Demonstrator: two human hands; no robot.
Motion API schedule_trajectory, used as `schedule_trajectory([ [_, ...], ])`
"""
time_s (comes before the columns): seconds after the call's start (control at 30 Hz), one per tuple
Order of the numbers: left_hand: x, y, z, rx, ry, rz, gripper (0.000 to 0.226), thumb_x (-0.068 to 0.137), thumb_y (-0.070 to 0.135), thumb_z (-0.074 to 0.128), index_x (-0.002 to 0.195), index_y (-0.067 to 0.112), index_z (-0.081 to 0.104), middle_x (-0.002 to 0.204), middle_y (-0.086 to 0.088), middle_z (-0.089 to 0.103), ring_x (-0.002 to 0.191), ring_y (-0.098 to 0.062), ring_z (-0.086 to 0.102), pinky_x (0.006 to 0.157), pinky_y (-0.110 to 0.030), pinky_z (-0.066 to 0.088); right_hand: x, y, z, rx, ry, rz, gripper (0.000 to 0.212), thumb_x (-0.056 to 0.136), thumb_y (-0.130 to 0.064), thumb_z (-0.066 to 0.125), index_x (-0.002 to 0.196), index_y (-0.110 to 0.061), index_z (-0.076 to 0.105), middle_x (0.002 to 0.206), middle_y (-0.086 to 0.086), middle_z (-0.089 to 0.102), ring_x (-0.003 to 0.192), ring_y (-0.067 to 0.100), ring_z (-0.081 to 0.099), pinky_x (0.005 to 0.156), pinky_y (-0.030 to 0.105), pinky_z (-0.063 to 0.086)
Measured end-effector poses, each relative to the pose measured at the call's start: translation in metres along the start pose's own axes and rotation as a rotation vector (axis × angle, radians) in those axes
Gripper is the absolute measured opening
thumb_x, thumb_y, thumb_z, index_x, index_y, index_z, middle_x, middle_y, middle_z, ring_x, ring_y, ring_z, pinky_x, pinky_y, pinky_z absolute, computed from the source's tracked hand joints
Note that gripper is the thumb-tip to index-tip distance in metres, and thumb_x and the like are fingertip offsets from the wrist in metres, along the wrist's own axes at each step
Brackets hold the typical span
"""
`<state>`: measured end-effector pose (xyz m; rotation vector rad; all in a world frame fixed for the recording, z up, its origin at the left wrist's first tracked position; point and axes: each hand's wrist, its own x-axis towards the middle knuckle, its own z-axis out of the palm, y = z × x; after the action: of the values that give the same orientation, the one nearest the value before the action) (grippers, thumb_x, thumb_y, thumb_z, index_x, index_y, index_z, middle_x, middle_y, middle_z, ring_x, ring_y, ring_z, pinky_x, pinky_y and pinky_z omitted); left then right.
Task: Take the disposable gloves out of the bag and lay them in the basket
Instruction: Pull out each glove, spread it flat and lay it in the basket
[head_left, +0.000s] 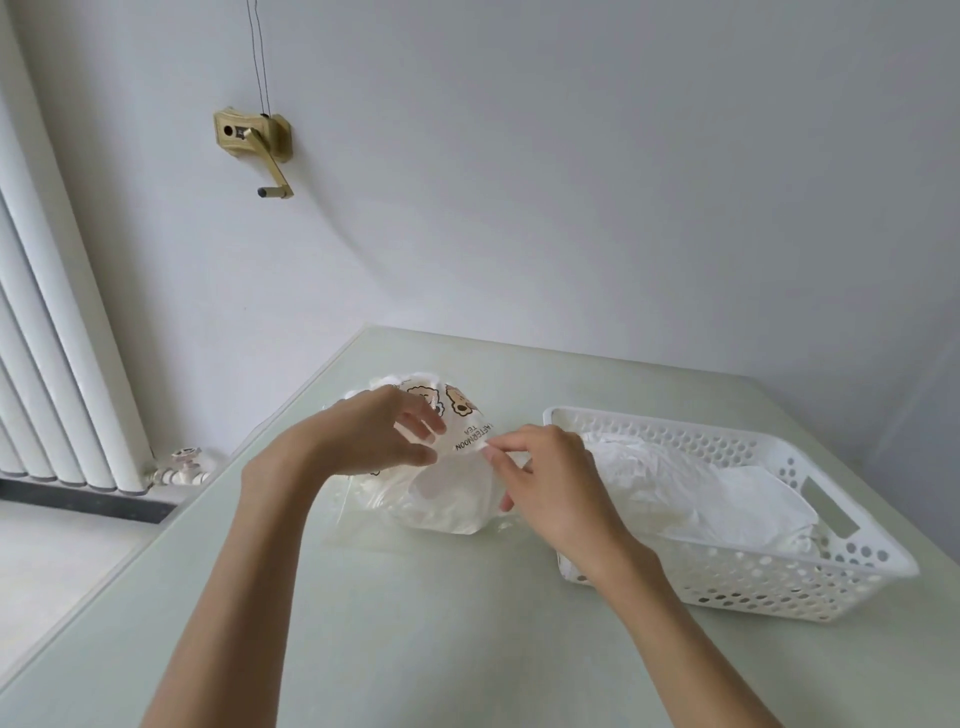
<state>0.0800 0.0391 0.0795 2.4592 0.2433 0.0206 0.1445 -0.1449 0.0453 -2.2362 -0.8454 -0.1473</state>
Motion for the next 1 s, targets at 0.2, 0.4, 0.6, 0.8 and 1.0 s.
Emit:
schedule_trajectory([
  [0.2, -0.008, 0.022, 0.000, 0.073, -0.032, 0.191, 0.049, 0.070, 0.011, 0.079, 0.108, 0.039, 0.063, 0.107, 0.027, 0.061, 0.101, 0.008, 0.055, 0.084, -0.019, 0.048, 0.005, 0.000, -0.003, 0.226, 0.072, 0.047, 0.007, 0.078, -0.028, 0.078, 0.076, -0.025, 0.072, 0.083, -0.012, 0.066, 0.063, 0.012, 0.067, 0.069, 0.028, 0.051],
  [0.4, 0.008, 0.003, 0.014, 0.131, 0.049, 0.071, 0.011, 0.075, 0.032, 0.079, 0.080, 0.034, 0.070, 0.076, 0.023, 0.065, 0.078, 0.005, 0.063, 0.082, -0.032, 0.052, 0.007, -0.001, -0.022, 0.443, 0.031, 0.017, 0.013, 0.090, -0.011, 0.064, 0.079, -0.012, 0.057, 0.076, -0.002, 0.070, 0.059, 0.013, 0.070, 0.048, 0.023, 0.048],
  [0.6, 0.010, -0.001, 0.015, 0.056, 0.083, 0.073, 0.023, 0.079, 0.038, 0.075, 0.062, 0.025, 0.065, 0.061, 0.006, 0.063, 0.056, -0.003, 0.055, 0.054, -0.021, 0.042, 0.007, 0.002, -0.031, 0.503, 0.009, 0.096, 0.008, 0.093, -0.015, 0.060, 0.087, -0.014, 0.055, 0.079, 0.005, 0.071, 0.062, 0.015, 0.071, 0.053, 0.024, 0.050],
  [0.8, 0.014, -0.007, 0.014, -0.002, 0.122, 0.069, 0.015, 0.072, 0.042, 0.080, 0.077, 0.029, 0.075, 0.077, 0.013, 0.074, 0.080, -0.005, 0.069, 0.077, -0.034, 0.056, 0.005, 0.007, -0.014, -0.026, 0.077, 0.007, 0.028, 0.072, -0.045, 0.078, 0.080, -0.028, 0.057, 0.083, -0.013, 0.063, 0.061, 0.002, 0.047, 0.063, 0.027, 0.040],
  [1.0, 0.014, -0.020, 0.011, 0.040, 0.085, 0.011, 0.007, 0.073, 0.030, 0.080, 0.076, 0.033, 0.075, 0.074, 0.018, 0.073, 0.080, -0.003, 0.068, 0.065, -0.026, 0.051, 0.014, 0.022, -0.034, 0.088, 0.153, 0.101, 0.017, 0.084, -0.030, 0.070, 0.071, -0.020, 0.073, 0.057, -0.008, 0.067, 0.055, 0.005, 0.063, 0.062, 0.023, 0.045],
])
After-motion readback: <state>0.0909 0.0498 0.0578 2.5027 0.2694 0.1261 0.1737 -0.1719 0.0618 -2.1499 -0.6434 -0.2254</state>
